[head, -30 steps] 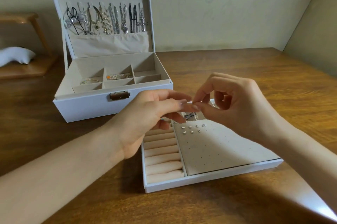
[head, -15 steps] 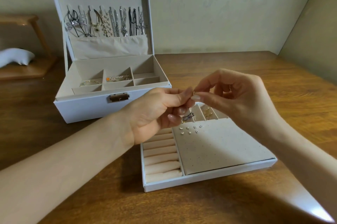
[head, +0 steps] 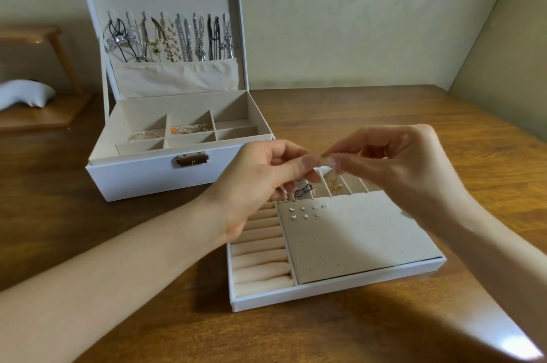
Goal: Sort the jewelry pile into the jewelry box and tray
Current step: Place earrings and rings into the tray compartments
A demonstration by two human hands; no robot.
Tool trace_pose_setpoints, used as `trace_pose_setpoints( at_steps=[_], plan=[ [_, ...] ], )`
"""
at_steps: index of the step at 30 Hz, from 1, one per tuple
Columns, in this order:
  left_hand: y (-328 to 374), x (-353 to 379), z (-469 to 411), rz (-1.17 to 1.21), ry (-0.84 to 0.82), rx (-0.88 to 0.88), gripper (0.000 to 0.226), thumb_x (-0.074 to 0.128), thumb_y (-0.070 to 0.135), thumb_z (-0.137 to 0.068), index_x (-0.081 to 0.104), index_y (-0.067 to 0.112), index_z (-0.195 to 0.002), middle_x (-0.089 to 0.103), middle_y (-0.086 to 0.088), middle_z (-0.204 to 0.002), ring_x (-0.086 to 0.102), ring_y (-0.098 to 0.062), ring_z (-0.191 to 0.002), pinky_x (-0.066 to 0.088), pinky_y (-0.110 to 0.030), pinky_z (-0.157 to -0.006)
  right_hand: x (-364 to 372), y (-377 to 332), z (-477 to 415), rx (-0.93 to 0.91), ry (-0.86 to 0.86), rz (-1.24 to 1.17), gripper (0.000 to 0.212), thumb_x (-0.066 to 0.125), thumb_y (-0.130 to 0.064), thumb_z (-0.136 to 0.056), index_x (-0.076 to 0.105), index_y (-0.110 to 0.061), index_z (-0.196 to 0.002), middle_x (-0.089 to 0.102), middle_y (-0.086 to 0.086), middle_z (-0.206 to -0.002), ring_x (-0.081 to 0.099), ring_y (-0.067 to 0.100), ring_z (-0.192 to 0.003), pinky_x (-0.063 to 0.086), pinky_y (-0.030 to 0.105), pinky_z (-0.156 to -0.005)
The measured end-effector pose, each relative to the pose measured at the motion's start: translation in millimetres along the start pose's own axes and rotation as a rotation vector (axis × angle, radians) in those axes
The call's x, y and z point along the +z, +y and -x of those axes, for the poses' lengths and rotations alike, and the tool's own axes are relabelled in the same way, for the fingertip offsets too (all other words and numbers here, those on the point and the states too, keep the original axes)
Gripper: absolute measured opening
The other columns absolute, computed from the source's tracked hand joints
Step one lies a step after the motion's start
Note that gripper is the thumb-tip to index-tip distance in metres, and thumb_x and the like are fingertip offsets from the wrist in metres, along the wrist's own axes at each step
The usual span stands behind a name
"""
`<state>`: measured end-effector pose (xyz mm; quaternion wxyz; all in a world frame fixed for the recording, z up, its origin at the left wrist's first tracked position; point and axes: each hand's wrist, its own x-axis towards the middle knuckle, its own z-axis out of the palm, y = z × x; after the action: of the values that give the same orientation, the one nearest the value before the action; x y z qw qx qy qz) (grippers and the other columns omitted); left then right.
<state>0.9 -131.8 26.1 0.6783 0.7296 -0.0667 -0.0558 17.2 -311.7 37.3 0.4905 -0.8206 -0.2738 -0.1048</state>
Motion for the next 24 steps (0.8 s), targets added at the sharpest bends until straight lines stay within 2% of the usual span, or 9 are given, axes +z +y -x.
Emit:
trace_pose_setpoints(
  at_steps=[2,5,8,13,21,24],
  plan=[
    [0.0,-11.9,3.3,-0.106,0.057,0.032,0.016,0.061,0.023,-0.084,0.064,0.011,-0.093,0.069,0.005,-0.068,0.045,-0.004,-0.052,0.036,-0.011,-0.045,-5.5,12.8,-0.1,0.084,-0.141,0.101,0.011,0.079,-0.017,-0.071,0.075,-0.027,-0.070,0.066,-0.011,-0.057,0.042,0.005,-0.046,0.032,0.013,-0.042],
    [-5.2,-28.2,7.3,-0.192,0.150,0.069,0.010,0.057,0.016,-0.090,0.064,0.010,-0.095,0.070,0.001,-0.074,0.046,-0.005,-0.053,0.037,-0.011,-0.045,-5.4,32.0,4.0,0.174,-0.284,0.224,0.013,0.080,-0.023,-0.071,0.075,-0.034,-0.066,0.067,-0.004,-0.062,0.041,0.007,-0.052,0.035,0.023,-0.051],
    [-14.2,-35.2,11.1,-0.251,0.183,0.061,0.010,0.055,0.011,-0.091,0.065,0.011,-0.091,0.070,0.002,-0.072,0.047,-0.001,-0.051,0.038,-0.009,-0.046,-3.6,41.6,6.0,0.228,-0.285,0.222,0.006,0.080,-0.032,-0.069,0.076,-0.036,-0.068,0.067,0.002,-0.069,0.045,0.011,-0.058,0.038,0.029,-0.057],
    [-23.5,-42.3,13.9,-0.335,0.217,0.057,0.010,0.056,0.007,-0.091,0.065,0.009,-0.088,0.070,-0.001,-0.074,0.052,0.004,-0.051,0.038,-0.007,-0.046,-4.0,42.7,5.1,0.226,-0.269,0.163,0.006,0.080,-0.028,-0.071,0.076,-0.032,-0.069,0.064,-0.008,-0.061,0.044,0.003,-0.053,0.035,0.017,-0.051],
    [-28.0,-48.5,18.8,-0.369,0.242,0.045,0.011,0.054,0.005,-0.092,0.064,0.010,-0.089,0.069,-0.005,-0.080,0.056,0.006,-0.054,0.038,-0.006,-0.045,-2.1,45.1,4.5,0.220,-0.262,0.150,0.005,0.080,-0.028,-0.070,0.076,-0.031,-0.069,0.064,0.000,-0.060,0.045,0.006,-0.053,0.035,0.020,-0.051],
    [-28.3,-49.2,18.8,-0.368,0.252,0.040,0.012,0.054,0.003,-0.092,0.064,0.009,-0.088,0.069,-0.006,-0.080,0.056,0.007,-0.054,0.038,-0.006,-0.045,-2.2,45.1,4.4,0.205,-0.260,0.167,0.007,0.081,-0.029,-0.069,0.076,-0.032,-0.068,0.060,-0.005,-0.057,0.044,0.006,-0.053,0.035,0.020,-0.052]
  ],
)
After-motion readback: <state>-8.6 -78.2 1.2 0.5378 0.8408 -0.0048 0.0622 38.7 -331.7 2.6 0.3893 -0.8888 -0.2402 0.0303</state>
